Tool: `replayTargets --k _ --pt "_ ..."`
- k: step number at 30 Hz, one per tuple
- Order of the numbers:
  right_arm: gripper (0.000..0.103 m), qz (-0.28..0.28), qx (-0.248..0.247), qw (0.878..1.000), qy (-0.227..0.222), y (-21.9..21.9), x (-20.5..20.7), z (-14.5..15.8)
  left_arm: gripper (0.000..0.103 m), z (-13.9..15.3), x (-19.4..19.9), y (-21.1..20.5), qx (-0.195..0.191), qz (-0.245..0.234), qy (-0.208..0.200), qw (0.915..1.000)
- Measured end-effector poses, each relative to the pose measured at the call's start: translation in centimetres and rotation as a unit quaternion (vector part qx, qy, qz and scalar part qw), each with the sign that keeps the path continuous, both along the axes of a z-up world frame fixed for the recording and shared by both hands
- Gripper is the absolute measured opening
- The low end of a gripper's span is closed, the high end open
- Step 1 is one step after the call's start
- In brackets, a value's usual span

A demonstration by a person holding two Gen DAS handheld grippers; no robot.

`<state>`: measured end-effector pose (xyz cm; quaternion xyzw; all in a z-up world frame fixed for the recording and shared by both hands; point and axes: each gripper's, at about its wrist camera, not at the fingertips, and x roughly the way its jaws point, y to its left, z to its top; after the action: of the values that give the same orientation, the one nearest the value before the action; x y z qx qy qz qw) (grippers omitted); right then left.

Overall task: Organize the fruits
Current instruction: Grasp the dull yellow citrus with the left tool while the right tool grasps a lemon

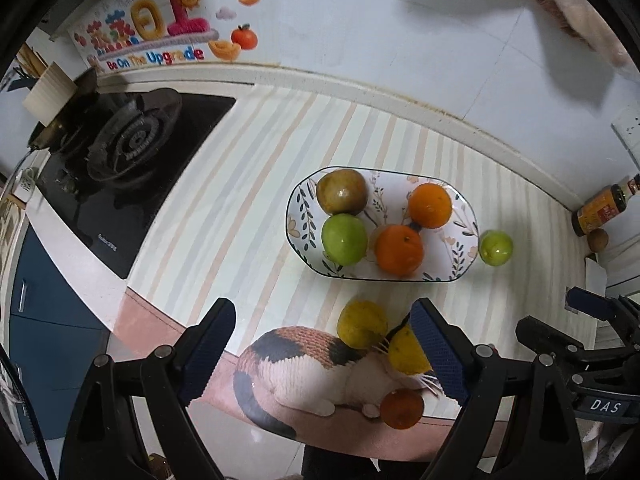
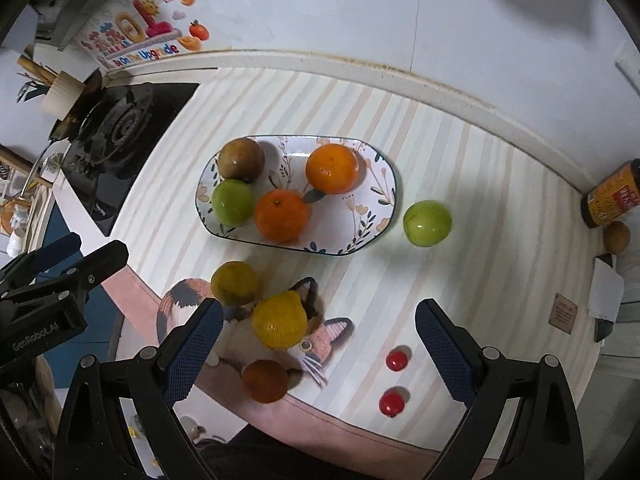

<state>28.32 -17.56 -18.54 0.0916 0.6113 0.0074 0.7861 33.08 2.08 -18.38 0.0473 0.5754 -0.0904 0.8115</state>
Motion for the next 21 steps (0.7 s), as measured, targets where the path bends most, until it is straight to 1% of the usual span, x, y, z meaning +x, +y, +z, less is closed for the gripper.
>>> replayTargets --k 6,11,16,20,21 --pt "0.099 0.006 0.001 1.000 -0.020 -0.5 -1.9 2.5 0.090 1.8 -2.1 -0.3 -0.015 -0.003 -0.007 0.9999" --pt "0.099 0.003 0.009 1.000 -0.028 -1.1 -3.2 3.5 0.090 2.1 -3.2 -0.7 -0.017 -0.002 -0.007 0.9998" --pt "0.099 -0.004 0.019 1.000 -0.024 -1.8 -3.8 3.1 0.090 1.8 -3.9 -0.6 -0.017 0.007 -0.003 0.9998" --pt "0.099 -0.011 0.034 0.999 -0.011 -2.2 -3.8 1.6 0.090 1.3 -4.0 -0.4 -0.009 0.014 -0.006 0.9998" --pt "0.099 -0.014 0.049 0.999 -0.007 -2.2 -3.8 0.9 0.090 1.0 -3.9 -0.4 -0.003 0.015 -0.005 0.9999"
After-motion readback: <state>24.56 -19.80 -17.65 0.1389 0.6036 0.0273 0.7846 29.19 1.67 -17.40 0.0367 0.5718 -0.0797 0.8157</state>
